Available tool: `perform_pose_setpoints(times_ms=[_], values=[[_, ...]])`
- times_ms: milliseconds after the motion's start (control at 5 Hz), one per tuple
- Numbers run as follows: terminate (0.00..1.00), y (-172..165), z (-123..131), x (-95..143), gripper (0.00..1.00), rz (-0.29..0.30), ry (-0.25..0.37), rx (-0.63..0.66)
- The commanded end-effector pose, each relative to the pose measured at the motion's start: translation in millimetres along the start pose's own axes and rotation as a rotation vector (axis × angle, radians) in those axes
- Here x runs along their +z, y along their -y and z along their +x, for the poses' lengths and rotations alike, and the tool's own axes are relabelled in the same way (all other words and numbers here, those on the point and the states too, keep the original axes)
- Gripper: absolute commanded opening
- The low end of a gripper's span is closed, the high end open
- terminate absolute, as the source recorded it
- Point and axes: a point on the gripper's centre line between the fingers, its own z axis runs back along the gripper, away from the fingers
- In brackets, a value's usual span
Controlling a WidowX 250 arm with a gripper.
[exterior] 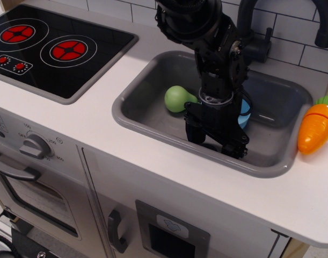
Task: Put spoon in bowl sink
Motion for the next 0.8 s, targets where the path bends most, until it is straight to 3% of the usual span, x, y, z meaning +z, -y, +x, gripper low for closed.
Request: perform_pose_setpoints(times_ms=[0,400,600], values=[[0.00,-2,7,9,0.00,-0.017,0.010,0.020],[0.00,-8,12,16,0.00,0.000,0.049,0.038],[0.00,-15,19,34,0.00,0.026,0.106,0.062]])
